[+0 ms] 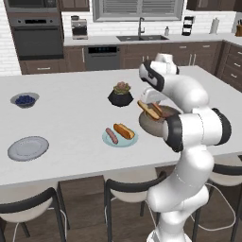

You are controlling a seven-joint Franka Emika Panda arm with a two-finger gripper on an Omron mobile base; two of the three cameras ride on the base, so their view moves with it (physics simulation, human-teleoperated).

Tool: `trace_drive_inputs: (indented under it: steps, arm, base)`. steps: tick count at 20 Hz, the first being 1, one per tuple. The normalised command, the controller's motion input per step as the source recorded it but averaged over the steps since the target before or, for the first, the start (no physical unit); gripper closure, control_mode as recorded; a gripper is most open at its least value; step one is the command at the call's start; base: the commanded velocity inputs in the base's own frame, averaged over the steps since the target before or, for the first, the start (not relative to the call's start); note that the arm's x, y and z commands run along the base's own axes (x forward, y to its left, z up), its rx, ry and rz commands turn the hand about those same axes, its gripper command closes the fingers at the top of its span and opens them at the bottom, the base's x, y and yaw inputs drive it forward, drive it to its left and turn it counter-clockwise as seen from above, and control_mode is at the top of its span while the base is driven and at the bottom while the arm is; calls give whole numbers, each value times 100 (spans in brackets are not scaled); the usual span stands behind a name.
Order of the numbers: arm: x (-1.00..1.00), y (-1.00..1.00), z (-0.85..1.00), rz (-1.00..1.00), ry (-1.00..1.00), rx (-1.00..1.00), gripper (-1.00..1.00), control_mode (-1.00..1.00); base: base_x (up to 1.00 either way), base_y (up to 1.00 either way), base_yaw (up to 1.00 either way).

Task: Place one bun and one sausage from the bowl on each plate.

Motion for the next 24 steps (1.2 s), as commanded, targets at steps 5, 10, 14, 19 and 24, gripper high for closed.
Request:
trace_drive_inputs:
  steps: [5, 10, 14, 19, 24]
  arm:
    - [-1, 20, 0, -6, 5, 0, 100, 100]
    - [0, 0, 0, 0, 0, 0, 100, 100]
    - [0, 0, 0, 0, 0, 0, 100, 100]
    - [0, 0, 0, 0, 0, 0, 100, 100]
    - [1, 66, 1, -6, 2, 0, 100, -100]
  base:
    - [-5, 28, -5]
    - [-5, 87, -11]
    - [-6, 88, -13]
    - [-6, 81, -13]
    - [-1, 15, -2]
